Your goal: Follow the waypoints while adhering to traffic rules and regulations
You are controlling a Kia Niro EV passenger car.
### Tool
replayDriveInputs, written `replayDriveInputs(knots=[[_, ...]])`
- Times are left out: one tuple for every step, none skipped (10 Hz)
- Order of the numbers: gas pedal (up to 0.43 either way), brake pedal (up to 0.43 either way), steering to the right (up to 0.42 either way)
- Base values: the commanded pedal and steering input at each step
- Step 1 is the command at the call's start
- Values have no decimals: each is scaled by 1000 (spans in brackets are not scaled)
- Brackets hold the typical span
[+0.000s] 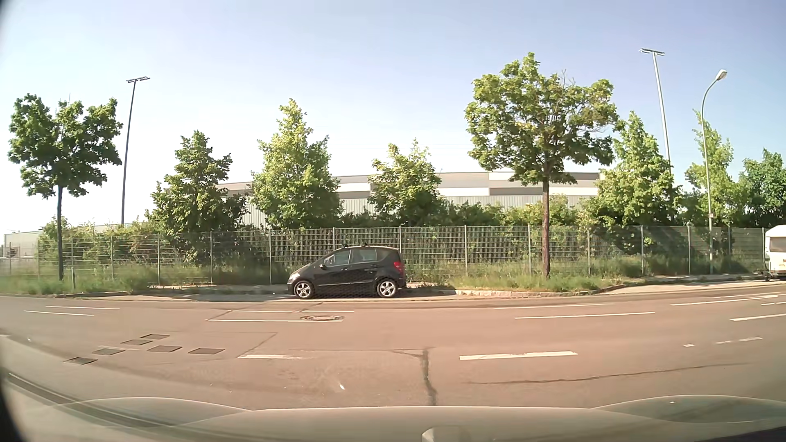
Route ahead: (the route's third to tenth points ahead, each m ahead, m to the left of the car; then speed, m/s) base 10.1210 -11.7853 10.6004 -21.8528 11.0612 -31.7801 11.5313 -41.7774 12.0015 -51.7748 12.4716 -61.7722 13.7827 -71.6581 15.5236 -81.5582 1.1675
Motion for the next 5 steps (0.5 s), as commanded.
replayDriveInputs(knots=[[0, 201, 26], [0, 189, 60], [0, 171, 105], [0, 146, 184], [0, 134, 263]])
